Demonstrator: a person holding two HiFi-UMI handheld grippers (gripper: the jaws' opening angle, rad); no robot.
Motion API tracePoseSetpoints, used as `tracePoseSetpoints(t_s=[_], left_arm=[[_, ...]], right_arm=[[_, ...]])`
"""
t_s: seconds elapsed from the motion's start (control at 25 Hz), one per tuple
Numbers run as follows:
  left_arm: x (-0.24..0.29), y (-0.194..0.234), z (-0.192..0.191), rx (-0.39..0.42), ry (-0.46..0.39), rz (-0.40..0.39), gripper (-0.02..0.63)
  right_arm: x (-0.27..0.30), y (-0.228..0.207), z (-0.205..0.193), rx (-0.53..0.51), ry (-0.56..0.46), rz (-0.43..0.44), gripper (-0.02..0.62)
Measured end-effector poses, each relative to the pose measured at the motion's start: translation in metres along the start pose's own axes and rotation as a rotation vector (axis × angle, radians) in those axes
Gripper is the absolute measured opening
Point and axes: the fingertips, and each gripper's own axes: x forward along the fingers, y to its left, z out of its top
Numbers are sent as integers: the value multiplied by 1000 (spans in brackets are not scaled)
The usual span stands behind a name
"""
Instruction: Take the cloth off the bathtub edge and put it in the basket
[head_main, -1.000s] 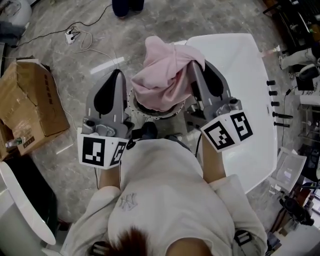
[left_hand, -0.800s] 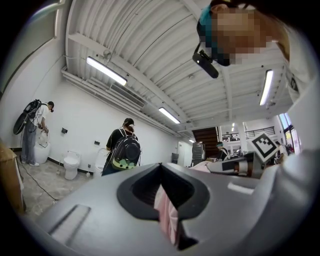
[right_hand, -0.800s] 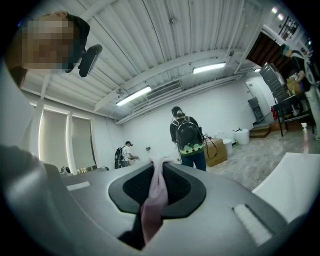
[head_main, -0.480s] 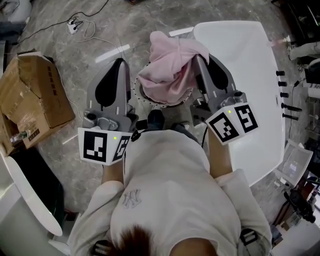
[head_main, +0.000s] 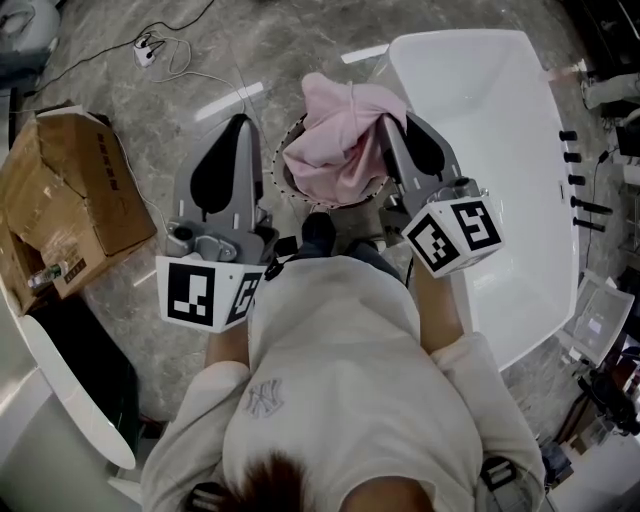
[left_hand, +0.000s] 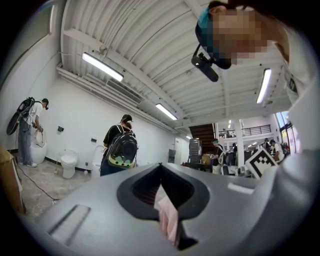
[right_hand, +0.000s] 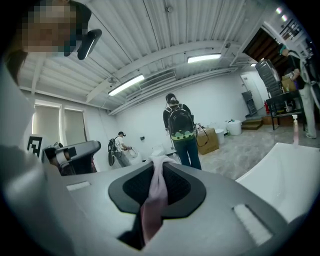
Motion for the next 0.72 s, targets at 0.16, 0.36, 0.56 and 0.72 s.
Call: tracePoseSetpoints(t_s=[0.16, 0.36, 0.56, 0.72], left_arm=[[2, -1, 0, 2, 0, -7, 9], [4, 1, -1, 1, 4, -9, 9], [3, 2, -2, -2, 5, -11, 9], [3, 4, -3, -4, 7, -15, 9]], right_arm=[[2, -7, -23, 6, 38, -10, 38], [6, -16, -51, 2, 87, -13, 38], [8, -24, -81, 11, 123, -15, 38], [11, -32, -102, 31, 156, -31, 38]])
